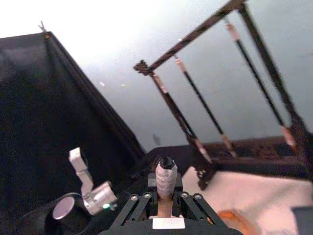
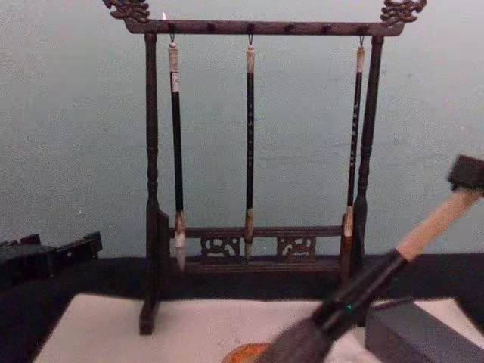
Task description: Pick up the brush from the inkstone, write on the paper, then place the brush back to its original position.
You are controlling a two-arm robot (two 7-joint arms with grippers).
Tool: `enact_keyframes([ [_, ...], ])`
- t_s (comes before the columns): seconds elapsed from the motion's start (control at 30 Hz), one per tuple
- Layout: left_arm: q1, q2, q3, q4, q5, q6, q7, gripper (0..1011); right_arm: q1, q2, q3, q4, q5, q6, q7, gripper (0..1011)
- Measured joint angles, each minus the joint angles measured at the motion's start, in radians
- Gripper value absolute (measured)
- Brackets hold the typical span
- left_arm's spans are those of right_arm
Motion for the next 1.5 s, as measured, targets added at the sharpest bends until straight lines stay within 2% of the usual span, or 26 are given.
enact_keyframes([
  [0.17,0.000,0.000,0.000,0.000,0.000,0.000,0.000,1002,0.047,-0.031,-0.045,-0.003,-0.033,0.019,-0.010,176],
  [0.3,0.000,0.000,0.000,0.000,0.000,0.000,0.000,1002,0.083,-0.060,-0.083,0.022,-0.053,0.040,-0.018,176],
  [0.5,0.000,0.000,0.000,0.000,0.000,0.000,0.000,1002,0.142,-0.117,-0.143,0.096,-0.075,0.072,-0.027,176],
  [0.67,0.000,0.000,0.000,0.000,0.000,0.000,0.000,1000,0.175,-0.152,-0.174,0.164,-0.078,0.093,-0.028,176],
  [0.87,0.000,0.000,0.000,0.000,0.000,0.000,0.000,1002,0.180,-0.157,-0.177,0.198,-0.076,0.095,-0.029,176],
  [1.5,0.000,0.000,0.000,0.000,0.000,0.000,0.000,1000,0.113,-0.094,-0.116,0.180,-0.050,0.067,-0.036,176],
])
